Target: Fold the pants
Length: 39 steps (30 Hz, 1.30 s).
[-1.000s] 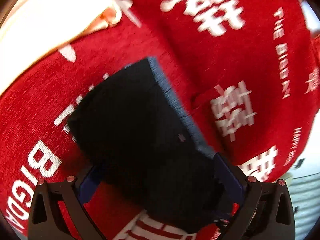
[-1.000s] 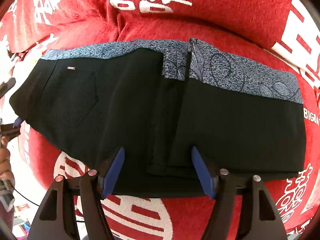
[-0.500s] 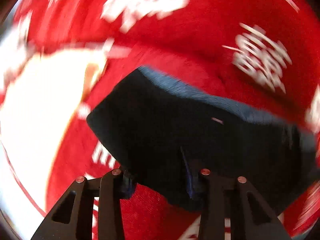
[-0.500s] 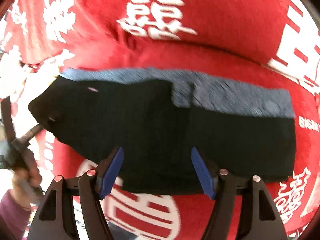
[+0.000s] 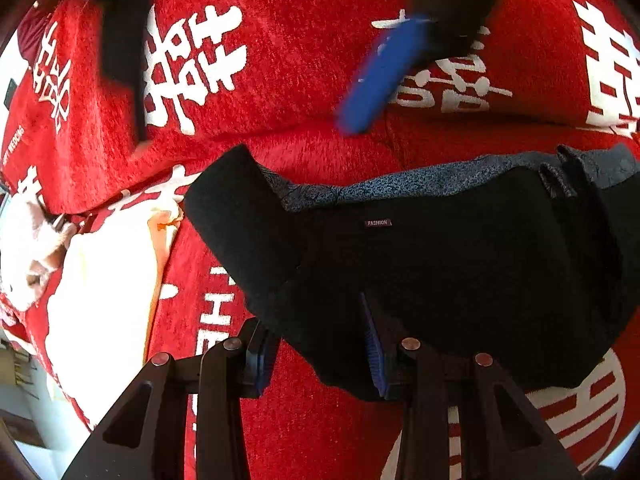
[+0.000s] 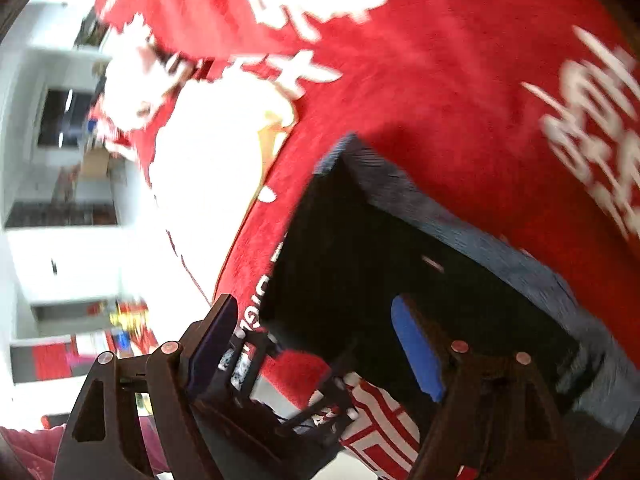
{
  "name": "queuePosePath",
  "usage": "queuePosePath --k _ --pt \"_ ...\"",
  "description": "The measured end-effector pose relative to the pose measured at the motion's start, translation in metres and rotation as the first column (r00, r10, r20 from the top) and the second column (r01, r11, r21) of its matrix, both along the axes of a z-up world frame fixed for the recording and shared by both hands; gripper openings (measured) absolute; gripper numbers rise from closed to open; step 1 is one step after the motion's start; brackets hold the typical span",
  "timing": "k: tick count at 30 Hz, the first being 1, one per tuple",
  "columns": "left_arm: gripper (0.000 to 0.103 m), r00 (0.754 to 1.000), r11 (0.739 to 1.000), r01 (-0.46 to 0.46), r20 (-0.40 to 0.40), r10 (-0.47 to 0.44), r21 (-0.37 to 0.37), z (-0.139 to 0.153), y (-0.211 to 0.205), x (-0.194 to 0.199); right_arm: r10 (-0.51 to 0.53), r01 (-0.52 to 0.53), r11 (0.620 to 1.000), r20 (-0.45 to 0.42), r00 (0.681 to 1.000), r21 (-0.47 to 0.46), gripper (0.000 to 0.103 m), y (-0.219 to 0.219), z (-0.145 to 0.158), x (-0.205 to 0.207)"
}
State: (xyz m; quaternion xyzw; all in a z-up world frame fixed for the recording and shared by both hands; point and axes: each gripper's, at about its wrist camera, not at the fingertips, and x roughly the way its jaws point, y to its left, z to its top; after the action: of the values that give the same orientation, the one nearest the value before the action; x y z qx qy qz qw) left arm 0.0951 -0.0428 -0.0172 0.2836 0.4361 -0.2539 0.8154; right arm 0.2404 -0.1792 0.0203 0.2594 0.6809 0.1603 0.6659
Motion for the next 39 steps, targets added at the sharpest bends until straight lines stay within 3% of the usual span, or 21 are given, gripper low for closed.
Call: queuePosePath --k 3,8,9,10,11,15,19,24,29,33,36,39 --pt "0.039 1.0 1.0 0.004 0.01 -0.004 0.003 0.0 0.0 -0.003 0.097 -0.096 0.995 -0.071 0.993 0.021 0.082 0.027 -0.018 0.018" --pt "0.039 1.0 1.0 -0.012 0.004 0.012 0.003 -0.001 0.0 -0.001 0.205 -0.222 0.972 -0.18 0.962 -0.077 0.08 0.056 -0.05 0.034" --pt "0.039 1.0 1.0 -0.014 0.001 0.014 0.009 -0.001 0.0 -0.001 0.214 -0.236 0.966 -0.193 0.958 -0.102 0.056 0.056 -0.054 0.034" --pt "0.039 1.0 1.0 -0.011 -0.017 0.012 0.015 -0.002 -0.002 -0.001 0.225 -0.253 0.959 -0.2 0.954 -0.129 0.023 0.057 -0.057 0.033" --pt "0.039 1.0 1.0 -0.009 -0.024 0.009 0.008 -0.002 -0.003 -0.001 0.217 -0.243 0.963 -0.196 0.956 -0.118 0.018 0.054 -0.056 0.031" --pt "0.039 1.0 0.999 0.017 -0.007 -0.018 -0.031 0.015 -0.011 -0.014 0.146 -0.156 0.985 -0.122 0.982 -0.078 0.017 0.034 -0.04 0.011" --pt "0.039 0.999 0.994 0.051 -0.011 -0.052 -0.101 0.041 -0.022 -0.028 0.039 -0.038 0.999 -0.018 0.999 0.033 0.017 -0.003 -0.017 -0.027" --pt "0.04 0.993 0.978 0.114 -0.014 -0.118 -0.172 0.08 -0.054 -0.055 -0.167 0.15 0.971 0.08 0.983 0.188 0.017 -0.064 0.007 -0.086" --pt "0.04 0.98 0.96 0.189 -0.022 -0.198 -0.204 0.104 -0.103 -0.092 -0.314 0.265 0.933 0.186 0.931 0.245 0.019 -0.123 0.037 -0.159" --pt "0.04 0.954 0.934 0.291 -0.014 -0.3 -0.209 0.114 -0.152 -0.133 -0.437 0.375 0.887 0.229 0.87 0.27 0.02 -0.181 0.051 -0.225" --pt "0.04 0.922 0.91 0.377 -0.021 -0.386 -0.174 0.106 -0.194 -0.169 -0.514 0.451 0.849 0.232 0.826 0.276 0.02 -0.224 0.049 -0.275" --pt "0.039 0.893 0.888 0.436 -0.053 -0.447 -0.147 0.087 -0.225 -0.2 -0.589 0.53 0.801 0.199 0.784 0.279 0.02 -0.251 0.025 -0.317"
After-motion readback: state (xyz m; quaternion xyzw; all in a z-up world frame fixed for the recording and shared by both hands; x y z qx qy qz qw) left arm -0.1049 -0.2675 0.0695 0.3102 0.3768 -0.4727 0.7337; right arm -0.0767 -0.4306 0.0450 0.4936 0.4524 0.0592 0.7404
